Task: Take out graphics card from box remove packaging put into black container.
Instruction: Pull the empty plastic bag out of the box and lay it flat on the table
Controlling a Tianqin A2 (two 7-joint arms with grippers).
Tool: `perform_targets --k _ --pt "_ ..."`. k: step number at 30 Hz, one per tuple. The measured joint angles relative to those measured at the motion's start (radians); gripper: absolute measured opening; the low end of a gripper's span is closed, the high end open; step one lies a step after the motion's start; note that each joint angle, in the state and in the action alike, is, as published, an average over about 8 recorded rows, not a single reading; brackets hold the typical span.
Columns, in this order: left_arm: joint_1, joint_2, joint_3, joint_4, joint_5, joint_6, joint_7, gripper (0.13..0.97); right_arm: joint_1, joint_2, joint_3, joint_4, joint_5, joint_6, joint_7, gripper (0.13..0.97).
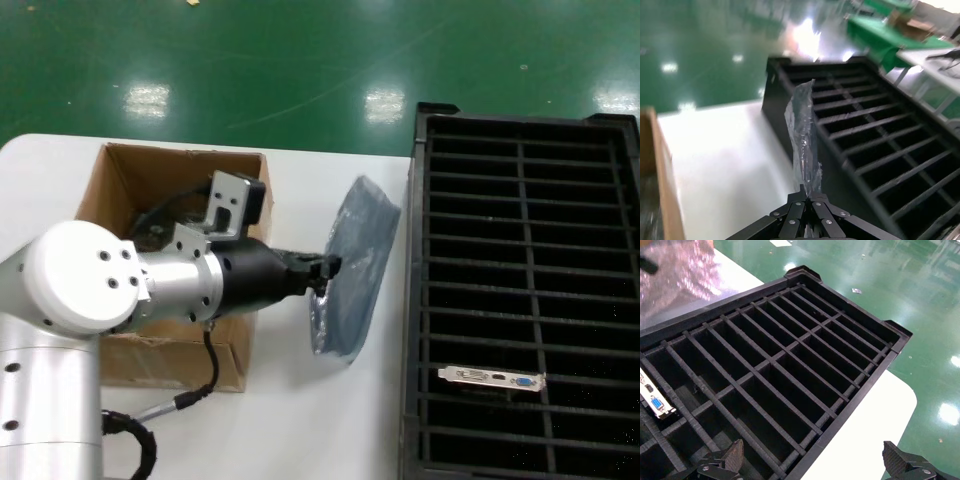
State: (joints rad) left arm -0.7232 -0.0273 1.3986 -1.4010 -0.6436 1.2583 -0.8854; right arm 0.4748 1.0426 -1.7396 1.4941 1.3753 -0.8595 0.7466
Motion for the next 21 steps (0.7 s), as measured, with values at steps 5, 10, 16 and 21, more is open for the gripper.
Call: perform_targets --k 5,10,16,21 --pt "-0.005 -0.006 0.056 0.065 0.055 -0.061 -0.078 0.149 0.0 0.0 0.0 0.0 0.0 0.0 0.0 0.966" --pt "-0.02 -0.004 0.096 0.129 0.072 -0.127 -0.114 0.166 0.0 0.0 0.0 0.0 0.0 0.0 0.0 0.966" --pt "-0.049 -0.006 0.138 0.186 0.062 -0.187 -0.138 0.189 0.0 0.0 0.0 0.0 0.0 0.0 0.0 0.966" --pt "-0.065 -0.027 0.162 0.169 0.036 -0.201 -0.151 0.248 0.0 0.0 0.0 0.0 0.0 0.0 0.0 0.966"
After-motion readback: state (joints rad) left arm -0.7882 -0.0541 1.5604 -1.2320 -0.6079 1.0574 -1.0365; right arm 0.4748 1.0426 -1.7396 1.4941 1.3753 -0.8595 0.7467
